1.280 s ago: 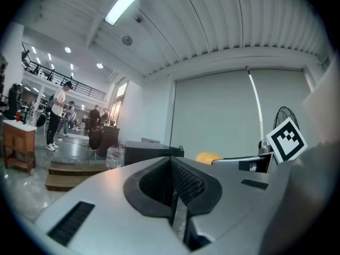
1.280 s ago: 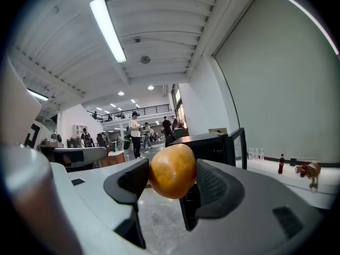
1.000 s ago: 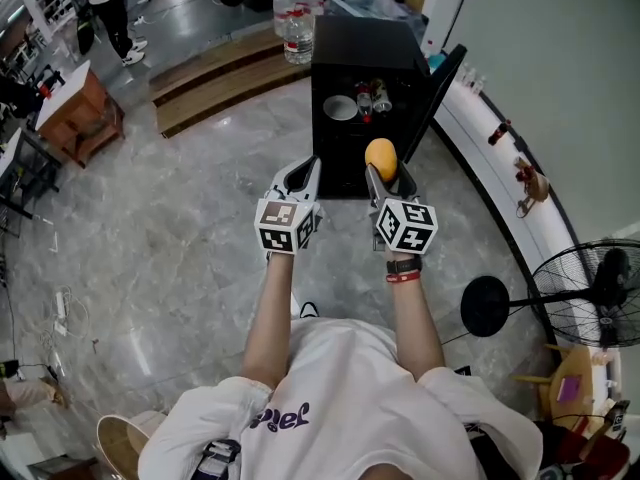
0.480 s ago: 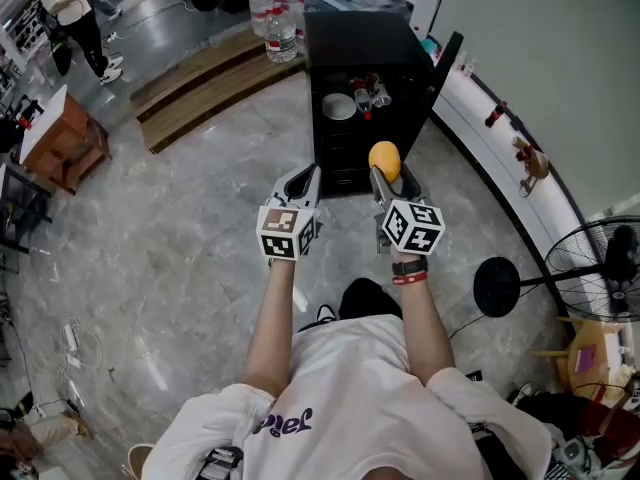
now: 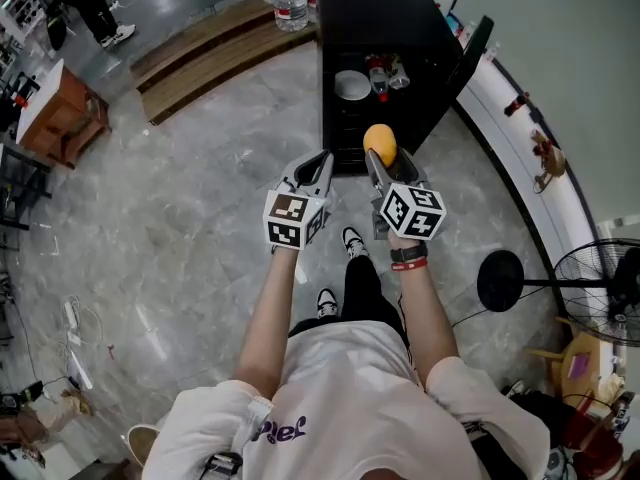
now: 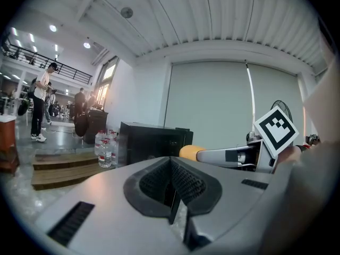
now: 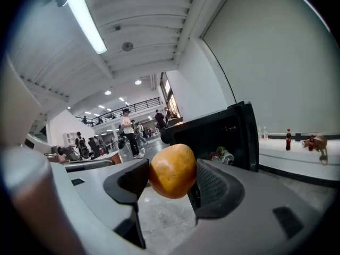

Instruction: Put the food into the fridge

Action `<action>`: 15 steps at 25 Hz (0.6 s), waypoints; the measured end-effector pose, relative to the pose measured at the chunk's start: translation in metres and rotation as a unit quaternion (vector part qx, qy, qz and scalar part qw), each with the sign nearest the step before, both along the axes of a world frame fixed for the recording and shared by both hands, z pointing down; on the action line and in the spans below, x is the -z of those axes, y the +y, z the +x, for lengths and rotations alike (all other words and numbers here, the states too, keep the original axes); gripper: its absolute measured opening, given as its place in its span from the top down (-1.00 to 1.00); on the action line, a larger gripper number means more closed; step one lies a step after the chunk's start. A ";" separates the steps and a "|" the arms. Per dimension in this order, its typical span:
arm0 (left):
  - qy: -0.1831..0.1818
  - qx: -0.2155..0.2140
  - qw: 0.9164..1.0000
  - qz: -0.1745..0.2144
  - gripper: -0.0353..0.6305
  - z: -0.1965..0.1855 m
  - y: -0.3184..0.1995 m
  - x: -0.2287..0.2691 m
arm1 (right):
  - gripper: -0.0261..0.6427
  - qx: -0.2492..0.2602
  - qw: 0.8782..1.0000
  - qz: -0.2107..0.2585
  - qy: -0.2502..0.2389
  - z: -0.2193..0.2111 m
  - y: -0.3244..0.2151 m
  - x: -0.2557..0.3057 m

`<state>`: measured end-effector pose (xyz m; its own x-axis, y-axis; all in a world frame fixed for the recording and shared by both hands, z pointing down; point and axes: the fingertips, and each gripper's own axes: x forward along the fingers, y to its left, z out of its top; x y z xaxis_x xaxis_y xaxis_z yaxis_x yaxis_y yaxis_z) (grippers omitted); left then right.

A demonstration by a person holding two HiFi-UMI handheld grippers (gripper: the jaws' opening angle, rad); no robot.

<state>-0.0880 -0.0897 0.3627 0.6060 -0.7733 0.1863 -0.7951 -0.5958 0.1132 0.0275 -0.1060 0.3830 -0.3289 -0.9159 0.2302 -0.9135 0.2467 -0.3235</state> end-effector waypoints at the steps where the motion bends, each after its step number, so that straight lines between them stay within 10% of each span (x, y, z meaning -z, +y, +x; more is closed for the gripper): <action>1: -0.001 -0.001 1.000 -0.002 0.84 0.003 -0.006 -0.004 | 0.04 0.004 1.000 -0.002 -0.002 -0.001 -0.007 -0.004; 15: -0.015 -0.005 0.999 -0.032 0.84 0.021 -0.090 -0.065 | 0.04 0.018 1.000 -0.018 0.004 0.011 -0.094 -0.065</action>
<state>-0.0671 -0.1793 0.4280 0.6074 -0.7526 0.2542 -0.7924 -0.5966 0.1270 0.0385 -0.1997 0.4477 -0.3600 -0.8944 0.2654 -0.9068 0.2687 -0.3248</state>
